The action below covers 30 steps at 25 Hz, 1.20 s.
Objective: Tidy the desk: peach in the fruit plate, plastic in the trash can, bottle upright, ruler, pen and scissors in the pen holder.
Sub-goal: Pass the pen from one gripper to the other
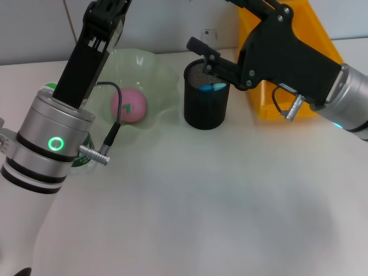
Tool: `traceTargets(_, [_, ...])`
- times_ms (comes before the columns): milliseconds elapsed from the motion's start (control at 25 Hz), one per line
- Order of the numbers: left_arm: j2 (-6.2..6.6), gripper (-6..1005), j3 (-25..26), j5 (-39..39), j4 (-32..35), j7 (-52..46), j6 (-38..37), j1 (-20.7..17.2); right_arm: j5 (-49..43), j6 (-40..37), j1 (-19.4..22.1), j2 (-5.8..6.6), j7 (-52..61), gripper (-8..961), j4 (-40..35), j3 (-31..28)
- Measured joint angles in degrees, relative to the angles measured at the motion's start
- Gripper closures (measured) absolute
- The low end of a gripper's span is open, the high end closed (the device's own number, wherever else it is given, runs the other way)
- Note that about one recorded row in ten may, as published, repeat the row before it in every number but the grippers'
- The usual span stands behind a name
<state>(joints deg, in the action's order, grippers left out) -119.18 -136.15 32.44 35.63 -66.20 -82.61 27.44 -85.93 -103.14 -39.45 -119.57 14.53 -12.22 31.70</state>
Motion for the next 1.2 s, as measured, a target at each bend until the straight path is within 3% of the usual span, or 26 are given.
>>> traceTargets(440, [0.00, 826, -0.2, -0.5, 0.0, 0.1, 0.0, 0.3, 0.6, 1.2, -3.0, -0.05, -2.1, 310, 1.9, -0.2])
traceTargets(1200, [0.00, 827, -1.6, -0.6, 0.0, -0.4, -1.0, 0.0, 3.0, 1.3, -4.5, -0.07, -2.2, 317, 3.4, 0.2])
